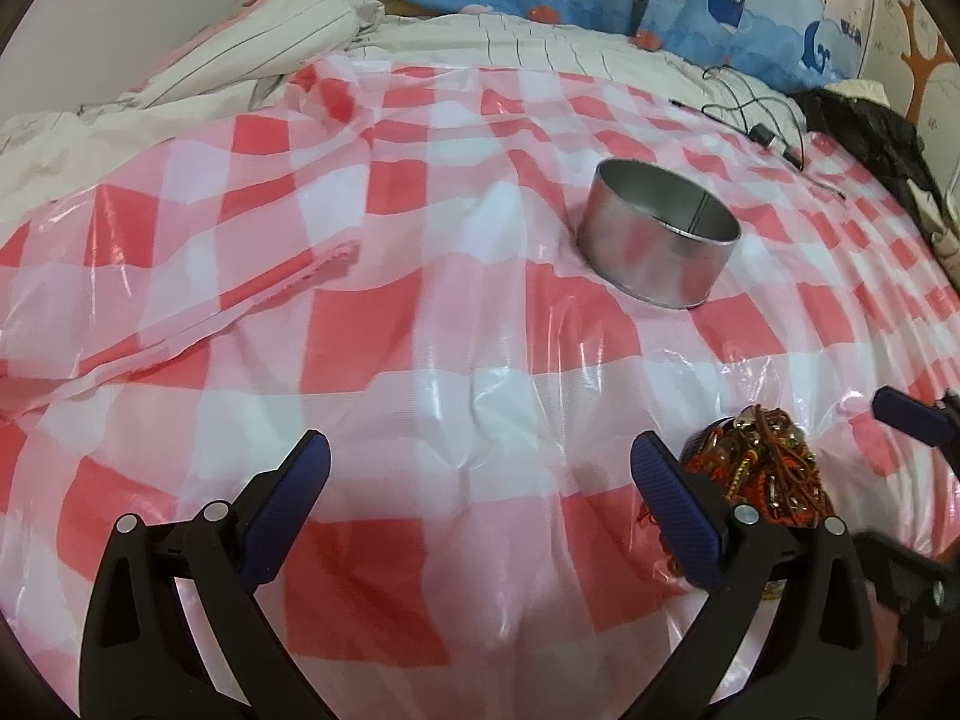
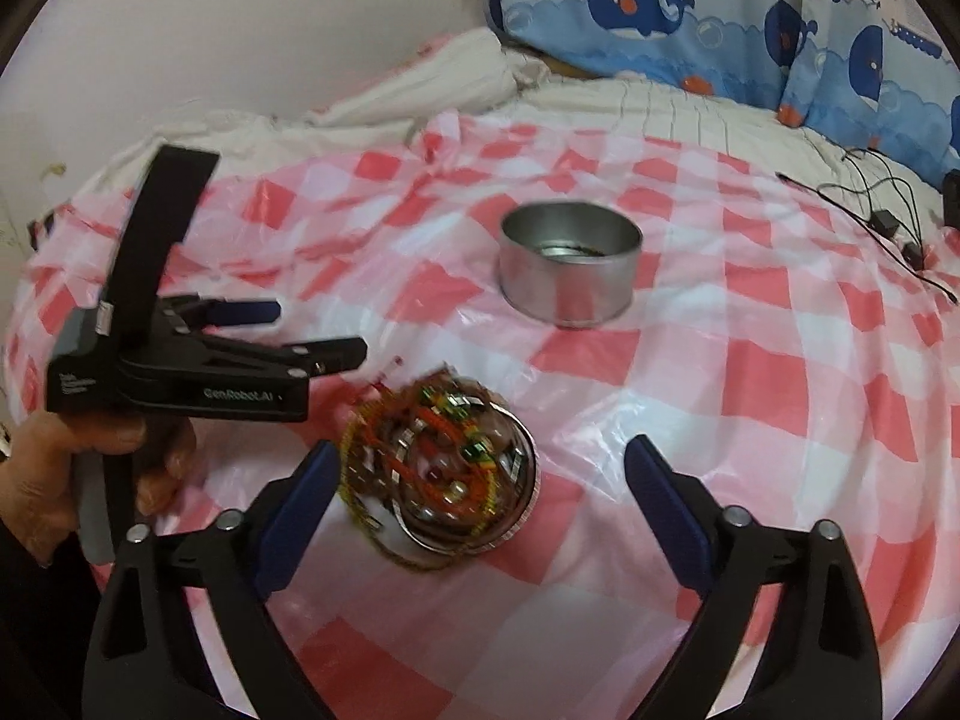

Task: Organize jewelry
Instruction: 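Move the right gripper onto the jewelry tray and close on the brown-cord pendant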

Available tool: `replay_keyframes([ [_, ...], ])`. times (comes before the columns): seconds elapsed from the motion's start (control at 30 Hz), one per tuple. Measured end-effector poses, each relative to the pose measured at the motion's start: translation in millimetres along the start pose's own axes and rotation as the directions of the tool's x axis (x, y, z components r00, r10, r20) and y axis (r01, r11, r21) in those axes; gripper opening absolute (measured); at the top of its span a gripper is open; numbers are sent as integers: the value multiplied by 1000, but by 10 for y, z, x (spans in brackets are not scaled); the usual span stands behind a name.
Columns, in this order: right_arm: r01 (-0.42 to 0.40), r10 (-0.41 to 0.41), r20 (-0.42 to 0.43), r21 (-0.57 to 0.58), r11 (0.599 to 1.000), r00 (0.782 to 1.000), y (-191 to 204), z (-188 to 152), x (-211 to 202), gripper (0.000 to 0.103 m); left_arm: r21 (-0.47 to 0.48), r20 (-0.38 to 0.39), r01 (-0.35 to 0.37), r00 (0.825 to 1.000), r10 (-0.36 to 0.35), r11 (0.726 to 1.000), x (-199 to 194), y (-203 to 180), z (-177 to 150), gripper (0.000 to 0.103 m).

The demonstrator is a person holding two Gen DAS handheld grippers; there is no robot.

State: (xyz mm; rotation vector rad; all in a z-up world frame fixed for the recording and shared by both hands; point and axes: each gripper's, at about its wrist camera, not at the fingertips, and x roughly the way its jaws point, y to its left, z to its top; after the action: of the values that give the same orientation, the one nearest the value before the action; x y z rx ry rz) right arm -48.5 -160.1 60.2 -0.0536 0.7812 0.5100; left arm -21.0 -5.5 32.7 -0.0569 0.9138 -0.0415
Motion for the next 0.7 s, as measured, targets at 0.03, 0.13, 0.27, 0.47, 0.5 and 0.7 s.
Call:
replay_keyframes([
  [0.03, -1, 1, 6, -10, 1000, 1000, 25, 4, -1, 73, -5, 6, 11, 1000, -11, 1000, -28, 18, -7, 96],
  [0.13, -24, 23, -9, -33, 999, 1000, 91, 10, 71, 63, -14, 38, 56, 998, -55, 998, -117, 80, 9, 96],
  [0.27, -73, 71, -35, -67, 995, 997, 200, -8, 144, 45, -7, 52, 56, 997, -55, 998, -140, 77, 15, 96],
  [0.47, -112, 109, -80, -32, 993, 991, 188, -56, 257, 18, 18, 76, 76, 994, -77, 997, -197, 39, 16, 90],
  [0.5, -135, 134, -74, -11, 991, 988, 162, -53, 243, 12, 18, 80, 78, 994, -79, 997, -204, 44, 17, 89],
  [0.7, -233, 236, -16, 96, 968, 972, 15, -9, 153, 4, 19, 102, 80, 992, -81, 997, -231, 50, 29, 89],
])
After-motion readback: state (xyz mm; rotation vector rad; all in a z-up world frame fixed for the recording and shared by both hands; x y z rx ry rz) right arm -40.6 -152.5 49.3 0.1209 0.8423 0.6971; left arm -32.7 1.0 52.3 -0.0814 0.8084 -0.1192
